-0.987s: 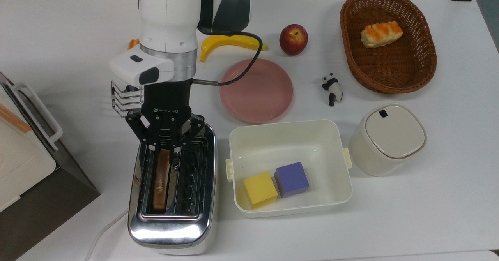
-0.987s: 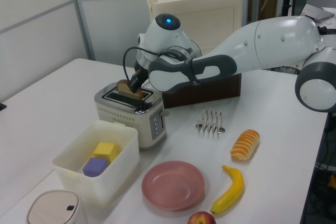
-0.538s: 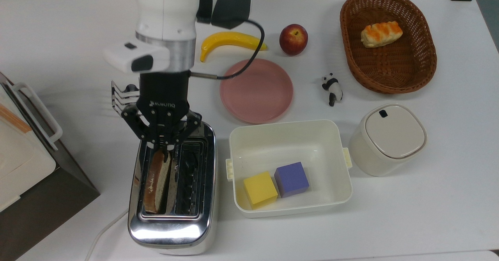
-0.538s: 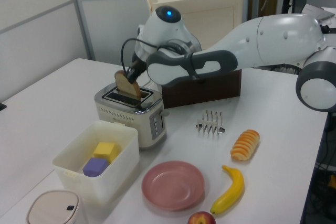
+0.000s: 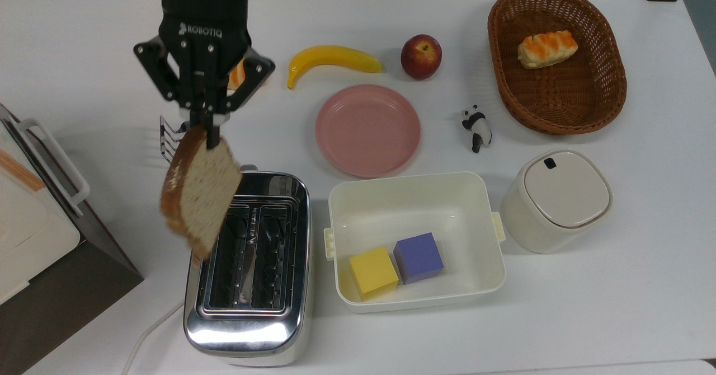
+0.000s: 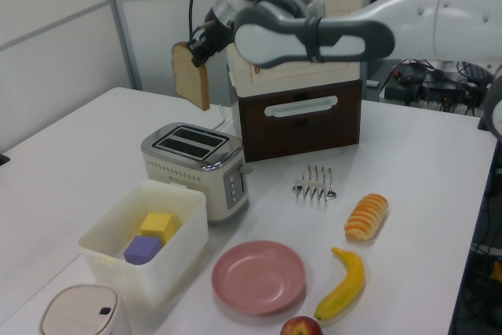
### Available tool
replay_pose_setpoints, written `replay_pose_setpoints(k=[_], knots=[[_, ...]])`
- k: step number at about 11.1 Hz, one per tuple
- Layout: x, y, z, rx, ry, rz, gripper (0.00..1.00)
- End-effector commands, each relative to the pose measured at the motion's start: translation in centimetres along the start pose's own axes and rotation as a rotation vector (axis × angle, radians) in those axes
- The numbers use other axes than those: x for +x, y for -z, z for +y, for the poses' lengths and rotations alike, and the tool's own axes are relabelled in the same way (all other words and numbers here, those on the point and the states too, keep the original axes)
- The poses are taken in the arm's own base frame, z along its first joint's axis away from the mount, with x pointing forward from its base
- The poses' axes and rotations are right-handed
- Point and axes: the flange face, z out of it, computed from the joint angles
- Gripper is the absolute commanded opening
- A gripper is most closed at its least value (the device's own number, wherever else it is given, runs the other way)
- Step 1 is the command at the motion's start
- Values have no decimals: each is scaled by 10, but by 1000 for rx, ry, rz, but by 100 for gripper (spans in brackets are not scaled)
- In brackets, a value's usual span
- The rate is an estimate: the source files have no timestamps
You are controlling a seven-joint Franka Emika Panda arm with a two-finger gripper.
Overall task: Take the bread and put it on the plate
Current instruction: 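Lift the bread slice up out of the toaster slot, then carry the bread slice over the pink plate and lower it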
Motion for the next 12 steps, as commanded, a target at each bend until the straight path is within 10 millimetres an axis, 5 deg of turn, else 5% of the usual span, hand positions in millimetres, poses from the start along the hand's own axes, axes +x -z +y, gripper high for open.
replay_pose_setpoints(k=[1, 4, 8, 12], knots=[[-37, 16, -3, 142, -45, -333, 0], [-86, 30, -16, 281, 84, -715, 0], [-114, 4, -49, 244, 295, -792, 0], [-151, -14, -109, 76, 551, -794, 0]])
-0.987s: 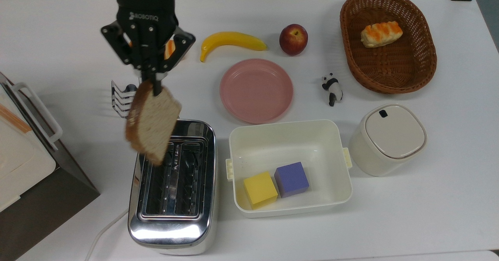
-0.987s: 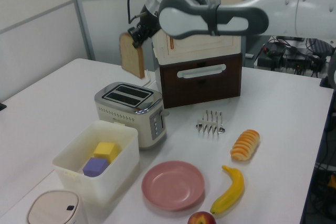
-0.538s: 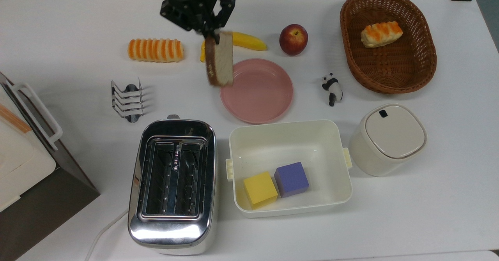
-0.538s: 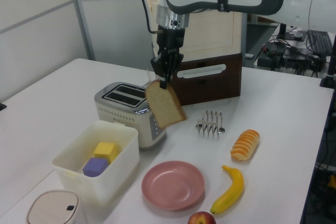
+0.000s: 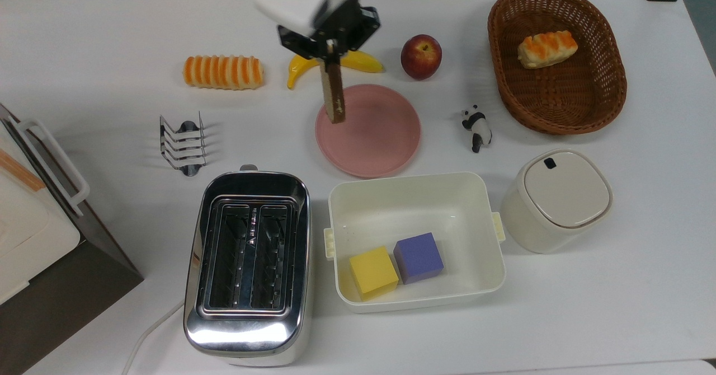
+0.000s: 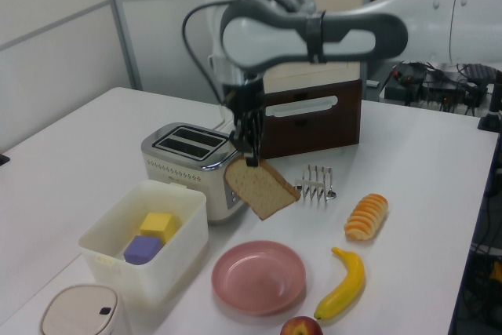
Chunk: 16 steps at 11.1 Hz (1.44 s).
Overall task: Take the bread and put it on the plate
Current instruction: 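Carry the bread slice over the pink plate and lower it, then open the gripper to lay the bread slice flat on the plate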
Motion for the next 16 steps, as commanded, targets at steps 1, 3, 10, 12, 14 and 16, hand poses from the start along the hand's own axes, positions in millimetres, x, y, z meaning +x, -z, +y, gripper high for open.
replay_pose_setpoints(k=[1, 3, 10, 12, 14, 16], knots=[[2, -32, -37, -103, 112, -26, 0], [1, -48, -56, -161, 157, -62, 0], [3, -76, -68, -282, 203, -128, 100], [2, -76, -81, -285, 185, -127, 100], [2, -71, -83, -274, 133, -108, 100], [-1, -58, -74, -267, 116, -84, 100]])
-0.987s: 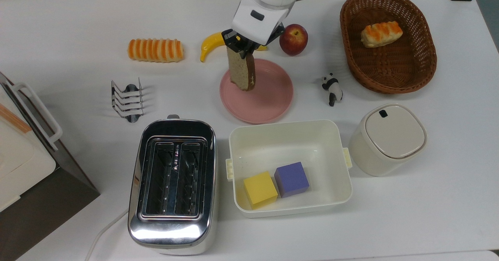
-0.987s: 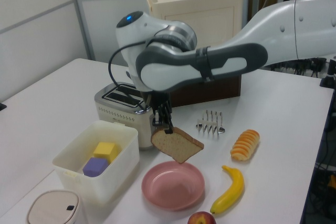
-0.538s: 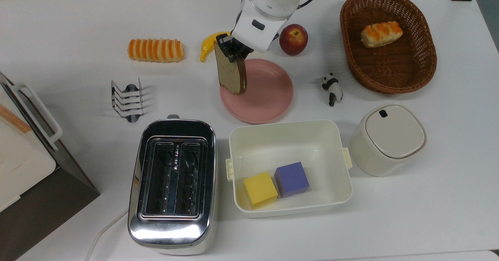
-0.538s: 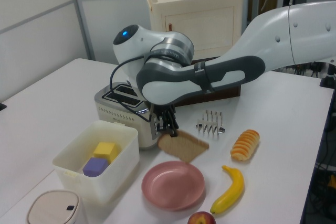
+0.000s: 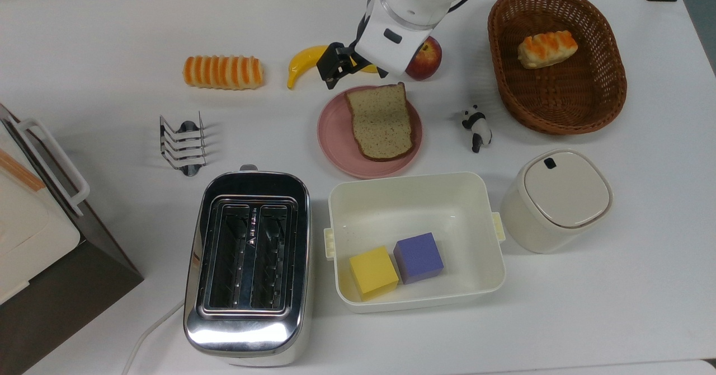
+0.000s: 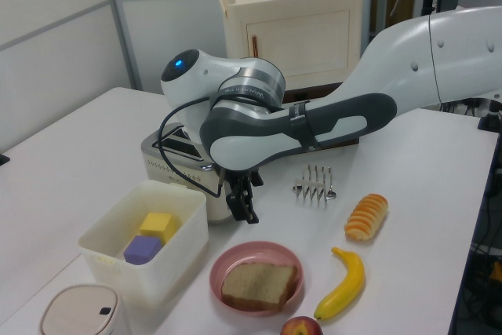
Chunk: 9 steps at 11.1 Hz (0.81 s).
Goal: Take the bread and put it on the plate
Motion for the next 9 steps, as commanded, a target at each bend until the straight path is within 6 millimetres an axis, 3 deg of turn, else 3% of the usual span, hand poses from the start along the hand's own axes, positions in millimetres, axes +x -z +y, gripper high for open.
replay_pose_setpoints(k=[1, 2, 4, 6, 9], knots=[[-14, 18, 14, 3, -45, 46, 100], [-16, 20, 26, 25, -73, 55, 100], [-28, 29, 70, 175, -214, 97, 100], [-54, 37, 119, 272, -398, 131, 100], [-83, 51, 137, 300, -425, 124, 100]])
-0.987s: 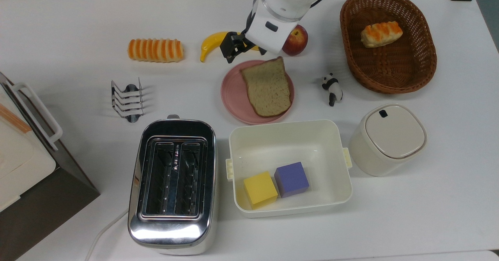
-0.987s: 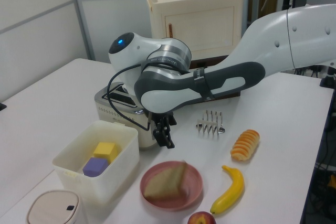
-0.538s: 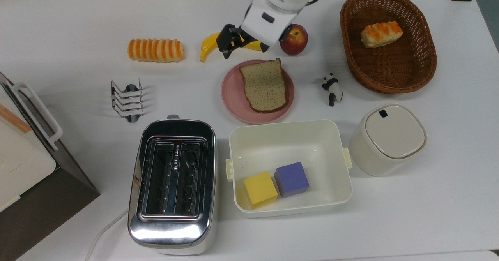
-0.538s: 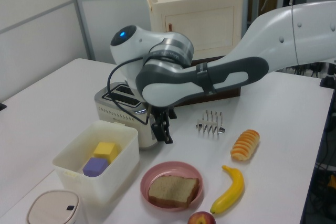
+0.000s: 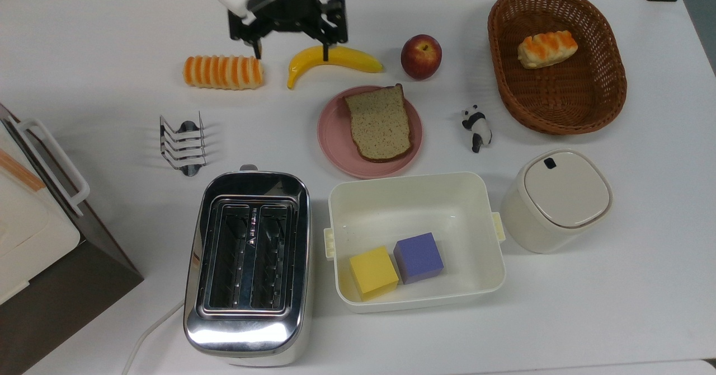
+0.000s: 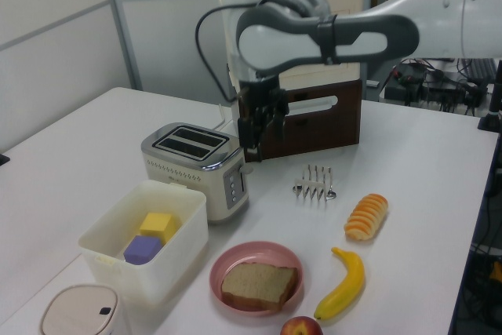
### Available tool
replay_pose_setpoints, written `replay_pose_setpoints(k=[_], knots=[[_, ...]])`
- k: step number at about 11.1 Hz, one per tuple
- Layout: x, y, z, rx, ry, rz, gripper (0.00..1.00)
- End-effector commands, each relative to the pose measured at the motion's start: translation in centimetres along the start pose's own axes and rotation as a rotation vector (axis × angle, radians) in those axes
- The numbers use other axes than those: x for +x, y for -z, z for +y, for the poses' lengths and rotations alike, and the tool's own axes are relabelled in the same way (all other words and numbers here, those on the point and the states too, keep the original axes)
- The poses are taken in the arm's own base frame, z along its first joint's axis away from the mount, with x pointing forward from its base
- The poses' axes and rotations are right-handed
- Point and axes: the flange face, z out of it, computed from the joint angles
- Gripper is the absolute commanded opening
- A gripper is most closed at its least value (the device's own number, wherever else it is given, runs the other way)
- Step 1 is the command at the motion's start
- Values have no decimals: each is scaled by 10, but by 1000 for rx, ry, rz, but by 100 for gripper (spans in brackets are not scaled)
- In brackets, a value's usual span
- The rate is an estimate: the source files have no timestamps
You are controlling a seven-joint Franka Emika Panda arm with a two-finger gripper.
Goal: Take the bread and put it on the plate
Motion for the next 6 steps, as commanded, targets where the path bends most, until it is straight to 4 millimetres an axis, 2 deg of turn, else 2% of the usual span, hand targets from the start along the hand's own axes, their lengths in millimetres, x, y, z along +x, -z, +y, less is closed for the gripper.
replay_pose_setpoints(k=[1, 6], knots=[[-22, 16, 1, 27, -31, -18, 100], [-25, 21, 5, 19, -34, -9, 100]])
